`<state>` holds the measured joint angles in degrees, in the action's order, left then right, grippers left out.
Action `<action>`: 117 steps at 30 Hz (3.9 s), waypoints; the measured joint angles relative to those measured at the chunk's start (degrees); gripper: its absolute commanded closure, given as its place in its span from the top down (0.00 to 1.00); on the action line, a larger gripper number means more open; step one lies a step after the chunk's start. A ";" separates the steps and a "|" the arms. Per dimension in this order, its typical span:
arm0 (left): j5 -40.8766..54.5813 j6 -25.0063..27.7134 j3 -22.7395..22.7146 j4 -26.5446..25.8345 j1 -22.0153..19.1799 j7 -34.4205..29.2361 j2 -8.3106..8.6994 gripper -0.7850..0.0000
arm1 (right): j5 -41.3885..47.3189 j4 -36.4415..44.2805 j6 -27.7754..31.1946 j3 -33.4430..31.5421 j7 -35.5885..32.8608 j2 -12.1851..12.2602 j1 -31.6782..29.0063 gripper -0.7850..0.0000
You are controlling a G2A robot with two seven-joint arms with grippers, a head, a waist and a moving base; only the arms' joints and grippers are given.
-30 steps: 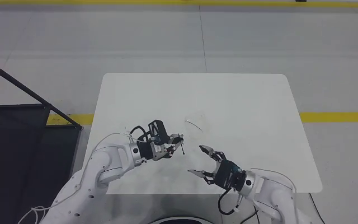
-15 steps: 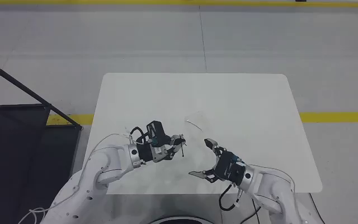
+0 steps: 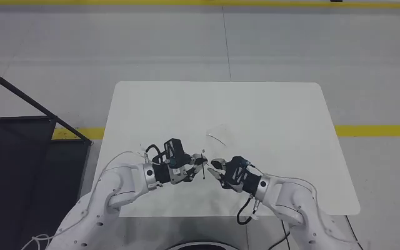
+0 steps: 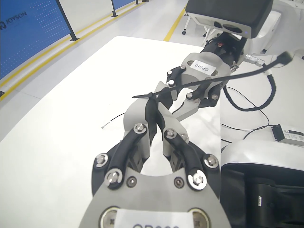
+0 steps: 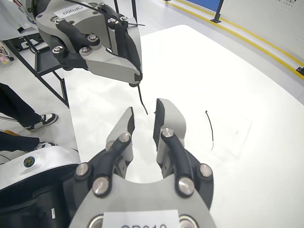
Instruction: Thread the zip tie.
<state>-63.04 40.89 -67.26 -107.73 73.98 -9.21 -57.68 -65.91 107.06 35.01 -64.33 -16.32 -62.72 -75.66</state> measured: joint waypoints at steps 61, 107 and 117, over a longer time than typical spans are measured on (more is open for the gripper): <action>1.01 0.42 -2.17 1.61 0.61 -0.04 -0.11 0.43 | 14.68 -6.21 15.30 -1.23 -1.21 0.74 3.09 0.00; 77.79 7.48 1.19 15.72 -7.12 -36.04 1.70 1.00 | 54.12 -18.34 22.99 15.23 -22.06 4.98 21.54 0.00; 79.00 5.48 2.17 14.13 -6.44 -34.44 1.53 1.00 | 53.81 -18.03 22.54 15.25 -21.74 4.96 21.28 0.00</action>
<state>15.97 46.37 -65.08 -93.60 67.53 -43.65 -56.15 -12.10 89.03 57.55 -49.08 -38.06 -57.76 -54.38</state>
